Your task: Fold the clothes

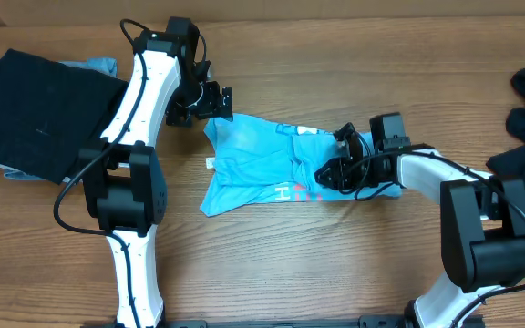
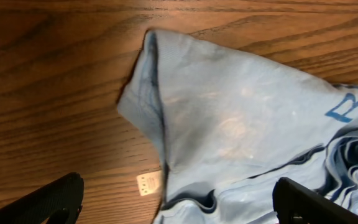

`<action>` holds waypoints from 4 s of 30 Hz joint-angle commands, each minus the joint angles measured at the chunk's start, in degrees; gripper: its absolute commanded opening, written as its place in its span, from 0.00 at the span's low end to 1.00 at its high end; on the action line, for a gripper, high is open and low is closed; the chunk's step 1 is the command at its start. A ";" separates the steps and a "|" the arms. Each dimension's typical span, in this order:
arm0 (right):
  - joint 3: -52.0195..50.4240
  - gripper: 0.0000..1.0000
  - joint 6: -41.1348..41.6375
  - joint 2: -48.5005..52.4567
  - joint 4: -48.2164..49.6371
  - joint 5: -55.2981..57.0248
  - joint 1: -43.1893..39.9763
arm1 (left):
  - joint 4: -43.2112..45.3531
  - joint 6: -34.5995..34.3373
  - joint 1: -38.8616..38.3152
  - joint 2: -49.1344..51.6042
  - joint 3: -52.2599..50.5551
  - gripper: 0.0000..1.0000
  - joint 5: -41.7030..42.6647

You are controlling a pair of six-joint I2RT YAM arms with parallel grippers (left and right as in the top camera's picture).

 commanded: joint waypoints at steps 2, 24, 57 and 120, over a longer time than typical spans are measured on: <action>-0.94 0.29 0.46 -0.22 -1.05 -2.64 0.33 | 0.00 0.50 0.20 0.26 0.94 1.00 0.68; 6.47 0.38 0.44 -0.52 5.68 0.39 2.97 | 0.02 0.50 0.20 0.26 0.92 1.00 0.66; 16.13 1.00 7.08 -21.20 -22.34 21.09 -18.64 | 5.64 4.24 0.20 0.26 0.94 1.00 8.02; 16.13 1.00 7.08 -21.20 -22.32 21.09 -18.64 | 19.21 13.16 -11.89 -25.33 -50.16 0.36 -14.19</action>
